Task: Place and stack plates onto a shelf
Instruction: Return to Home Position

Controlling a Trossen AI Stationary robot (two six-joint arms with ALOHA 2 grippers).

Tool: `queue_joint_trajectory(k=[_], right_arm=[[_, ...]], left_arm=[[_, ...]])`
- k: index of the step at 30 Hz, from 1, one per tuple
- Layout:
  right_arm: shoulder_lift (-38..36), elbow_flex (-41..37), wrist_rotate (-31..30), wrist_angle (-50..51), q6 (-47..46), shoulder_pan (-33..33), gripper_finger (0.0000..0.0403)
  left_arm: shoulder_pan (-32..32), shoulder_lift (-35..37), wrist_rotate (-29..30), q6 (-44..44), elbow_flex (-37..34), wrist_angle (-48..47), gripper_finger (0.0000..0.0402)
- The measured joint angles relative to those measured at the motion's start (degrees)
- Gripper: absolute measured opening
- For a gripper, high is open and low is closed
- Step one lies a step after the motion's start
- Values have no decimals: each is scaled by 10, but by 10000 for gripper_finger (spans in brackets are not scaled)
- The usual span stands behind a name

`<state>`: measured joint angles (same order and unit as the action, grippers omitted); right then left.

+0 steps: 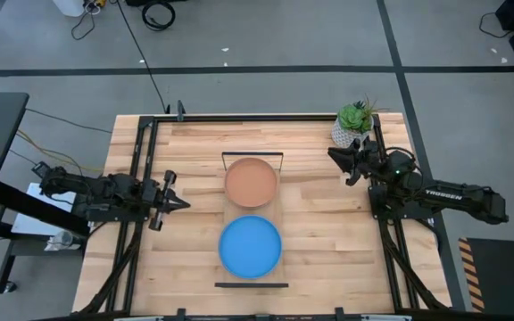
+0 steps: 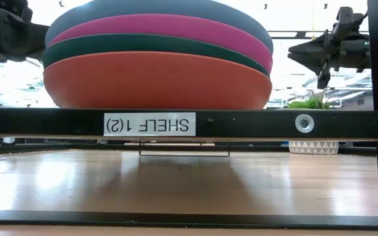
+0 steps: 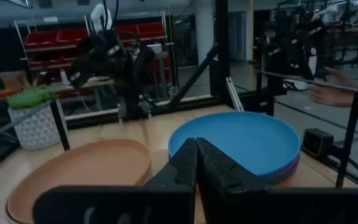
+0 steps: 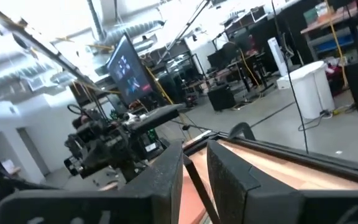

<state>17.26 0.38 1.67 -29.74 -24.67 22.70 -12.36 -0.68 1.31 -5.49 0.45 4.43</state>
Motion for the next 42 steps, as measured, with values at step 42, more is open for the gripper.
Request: queue_joint_trajectory(k=[42], right_arm=[[0,0,-1,0,-7,0,80]], left_arm=[[0,0,1,225,-1,0,11]])
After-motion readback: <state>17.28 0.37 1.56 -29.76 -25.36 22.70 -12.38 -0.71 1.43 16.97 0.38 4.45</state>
